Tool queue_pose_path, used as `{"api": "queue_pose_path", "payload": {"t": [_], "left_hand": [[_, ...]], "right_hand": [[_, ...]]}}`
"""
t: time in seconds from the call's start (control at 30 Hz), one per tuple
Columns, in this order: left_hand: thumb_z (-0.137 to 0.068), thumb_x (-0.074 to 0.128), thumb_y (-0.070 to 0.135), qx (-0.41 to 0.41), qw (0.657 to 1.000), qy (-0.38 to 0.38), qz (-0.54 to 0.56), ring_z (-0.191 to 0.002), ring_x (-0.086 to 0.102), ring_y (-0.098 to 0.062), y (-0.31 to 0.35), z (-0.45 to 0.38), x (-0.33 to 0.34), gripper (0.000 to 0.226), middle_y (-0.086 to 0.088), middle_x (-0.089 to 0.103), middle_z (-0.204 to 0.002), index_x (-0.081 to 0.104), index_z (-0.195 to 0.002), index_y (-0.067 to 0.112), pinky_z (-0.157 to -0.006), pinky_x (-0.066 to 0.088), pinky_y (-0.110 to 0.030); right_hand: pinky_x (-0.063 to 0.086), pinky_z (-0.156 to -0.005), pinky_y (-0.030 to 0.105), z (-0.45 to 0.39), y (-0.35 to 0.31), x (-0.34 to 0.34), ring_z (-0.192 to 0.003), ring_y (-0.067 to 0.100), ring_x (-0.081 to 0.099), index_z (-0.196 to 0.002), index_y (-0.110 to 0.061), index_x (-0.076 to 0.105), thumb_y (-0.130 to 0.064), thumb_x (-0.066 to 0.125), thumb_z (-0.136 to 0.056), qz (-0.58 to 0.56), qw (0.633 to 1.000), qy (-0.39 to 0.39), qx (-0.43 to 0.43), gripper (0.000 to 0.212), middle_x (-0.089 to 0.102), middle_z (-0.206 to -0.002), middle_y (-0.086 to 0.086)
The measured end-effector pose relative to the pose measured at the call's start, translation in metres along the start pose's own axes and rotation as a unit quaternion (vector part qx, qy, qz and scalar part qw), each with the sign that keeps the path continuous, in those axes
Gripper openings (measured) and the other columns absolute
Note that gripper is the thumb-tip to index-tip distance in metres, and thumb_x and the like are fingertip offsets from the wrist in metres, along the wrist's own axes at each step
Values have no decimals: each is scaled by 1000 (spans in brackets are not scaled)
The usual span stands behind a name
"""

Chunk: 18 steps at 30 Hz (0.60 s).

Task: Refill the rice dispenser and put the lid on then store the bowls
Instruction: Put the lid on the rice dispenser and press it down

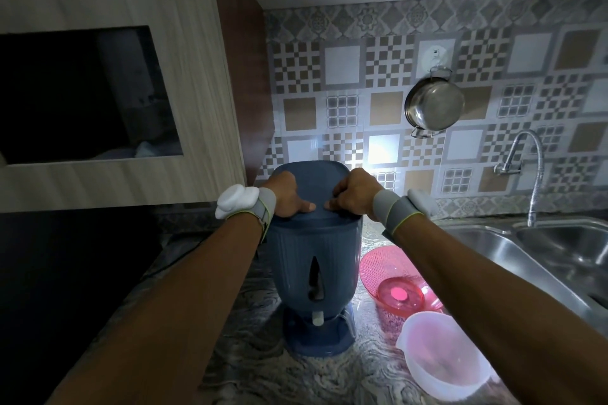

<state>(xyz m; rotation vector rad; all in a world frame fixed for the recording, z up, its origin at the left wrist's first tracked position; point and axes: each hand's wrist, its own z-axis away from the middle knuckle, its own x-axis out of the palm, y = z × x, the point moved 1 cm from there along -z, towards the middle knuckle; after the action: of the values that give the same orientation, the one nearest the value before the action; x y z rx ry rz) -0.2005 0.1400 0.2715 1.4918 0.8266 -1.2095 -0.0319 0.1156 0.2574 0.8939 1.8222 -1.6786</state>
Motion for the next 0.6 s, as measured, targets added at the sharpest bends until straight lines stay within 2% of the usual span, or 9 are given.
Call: {"api": "queue_pose_path", "payload": {"t": [0.07,0.13,0.17,0.27,0.33,0.4,0.5,0.53,0.6], "left_hand": [[-88,62,46,-2,1000,4,-9,-90,57,-20,2,-1,0,39,-3,59,-89,64,-84,7,-81,46,-27],[-92,58,42,-13,999,38,-24,-91,59,-24,3,-5,1,39,-5,59,-86,56,-71,8,-77,45,-28],[-93,56,38,-18,997,63,-30,-94,60,-27,4,-7,1,40,-8,61,-89,54,-71,6,-75,44,-28],[-96,49,29,-27,993,110,-22,-108,59,-32,3,-19,1,33,-15,62,-118,63,-100,0,-83,45,-31],[-97,45,23,-23,994,110,-13,-112,57,-32,3,-29,3,32,-15,60,-124,64,-109,1,-83,41,-29],[-99,39,19,-13,995,100,-2,-117,52,-32,3,-38,7,33,-17,57,-126,62,-109,-2,-86,37,-29],[-102,32,22,-14,997,76,-5,-127,44,-34,-1,-45,18,38,-17,49,-136,56,-121,1,-105,35,-37],[-101,32,23,-12,997,70,-11,-126,46,-35,-4,-47,21,37,-17,50,-136,56,-119,2,-106,37,-40],[-99,35,24,-9,997,77,-8,-120,50,-36,-7,-50,25,32,-18,54,-130,58,-108,4,-102,41,-41]], "right_hand": [[55,-92,38,-3,-1,1,-100,28,65,-103,-3,74,-28,86,-72,-1,1000,0,4,41,71,-106,12],[54,-92,35,-9,-3,1,-104,28,63,-111,-4,71,-30,81,-77,13,1000,4,10,43,69,-112,12],[53,-93,34,-12,-4,2,-108,29,63,-115,-4,69,-29,77,-81,23,1000,13,13,43,67,-116,12],[48,-101,36,-24,-10,5,-118,35,57,-121,-2,65,-22,61,-92,53,998,40,-5,36,62,-127,17],[47,-100,35,-33,-13,11,-120,35,56,-115,-3,66,-19,54,-95,70,996,43,-26,28,60,-129,18],[47,-94,33,-42,-14,15,-118,35,57,-100,-7,66,-18,52,-95,101,993,36,-44,18,60,-125,17],[46,-100,36,-48,-13,24,-124,36,52,-119,-7,63,-25,45,-98,128,990,3,-63,33,54,-134,16],[46,-101,37,-49,-12,26,-123,36,52,-121,-9,64,-27,44,-98,134,989,-4,-63,35,55,-135,15],[48,-97,35,-50,-7,28,-116,34,57,-113,-11,69,-29,43,-97,138,989,-5,-60,35,63,-127,14]]}}
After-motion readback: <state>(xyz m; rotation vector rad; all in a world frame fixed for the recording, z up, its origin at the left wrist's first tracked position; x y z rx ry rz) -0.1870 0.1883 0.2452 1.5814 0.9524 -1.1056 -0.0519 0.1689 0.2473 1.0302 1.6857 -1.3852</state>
